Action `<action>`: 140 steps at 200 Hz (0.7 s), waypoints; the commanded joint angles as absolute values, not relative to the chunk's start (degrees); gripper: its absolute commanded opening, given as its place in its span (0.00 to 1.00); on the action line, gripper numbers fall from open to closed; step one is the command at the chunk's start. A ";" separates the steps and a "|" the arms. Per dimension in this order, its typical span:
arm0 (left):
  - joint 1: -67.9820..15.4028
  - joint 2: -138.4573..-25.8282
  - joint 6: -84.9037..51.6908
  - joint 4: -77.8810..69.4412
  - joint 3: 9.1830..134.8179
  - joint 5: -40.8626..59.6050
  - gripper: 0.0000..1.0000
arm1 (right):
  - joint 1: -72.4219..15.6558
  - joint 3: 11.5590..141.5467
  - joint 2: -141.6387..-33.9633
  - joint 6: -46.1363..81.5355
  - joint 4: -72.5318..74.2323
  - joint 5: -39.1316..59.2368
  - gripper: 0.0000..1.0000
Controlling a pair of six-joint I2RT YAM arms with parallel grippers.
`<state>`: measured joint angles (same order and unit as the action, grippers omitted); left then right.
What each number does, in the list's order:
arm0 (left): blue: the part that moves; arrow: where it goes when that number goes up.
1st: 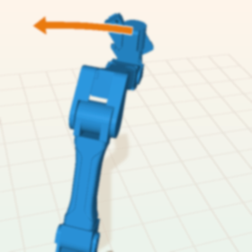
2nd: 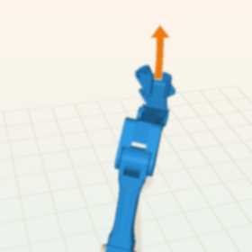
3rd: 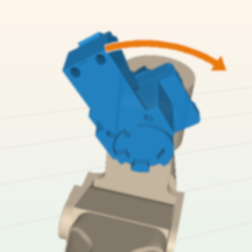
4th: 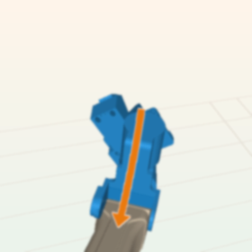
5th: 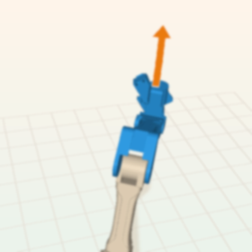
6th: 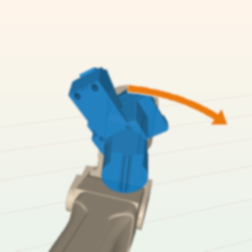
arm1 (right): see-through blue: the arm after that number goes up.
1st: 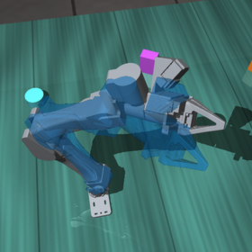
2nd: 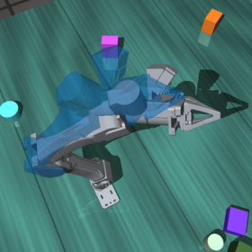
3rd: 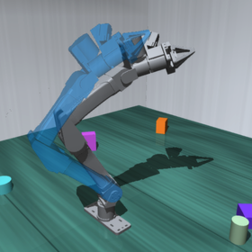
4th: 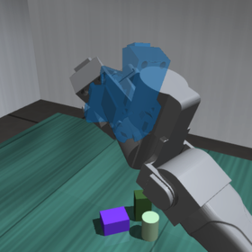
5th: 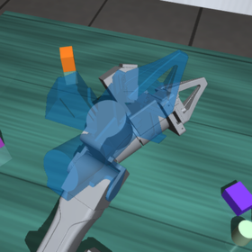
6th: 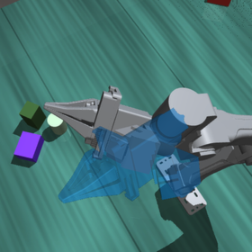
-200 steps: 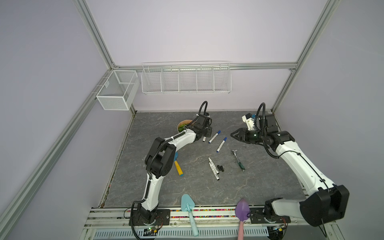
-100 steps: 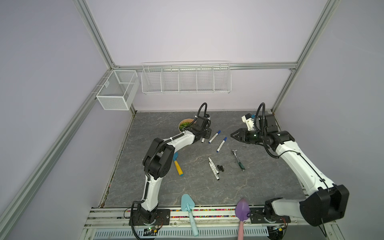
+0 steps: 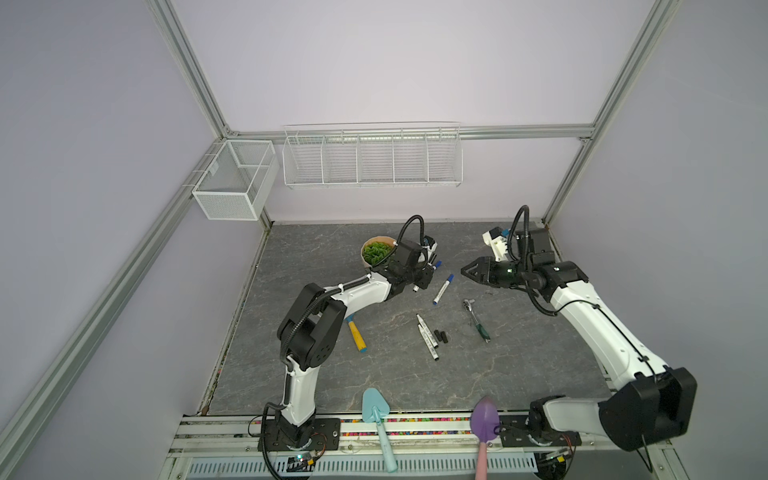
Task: Insert the pens into the pen caps
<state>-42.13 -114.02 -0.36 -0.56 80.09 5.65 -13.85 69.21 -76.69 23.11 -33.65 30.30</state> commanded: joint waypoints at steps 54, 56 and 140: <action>-39.38 -128.27 -8.96 5.23 100.20 7.30 0.00 | -13.71 68.86 -77.78 21.88 -34.52 31.83 0.42; -39.38 -128.73 -8.96 5.75 100.79 7.12 0.00 | -13.71 68.83 -77.76 21.93 -34.58 31.82 0.42; -35.15 -127.32 -16.38 10.15 97.22 -0.41 0.00 | -13.71 67.72 -76.37 21.56 -34.64 31.73 0.41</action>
<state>-37.30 -130.43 -13.96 8.29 101.10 2.79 -13.85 69.04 -77.84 22.65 -34.06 31.09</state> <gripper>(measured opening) 0.124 0.415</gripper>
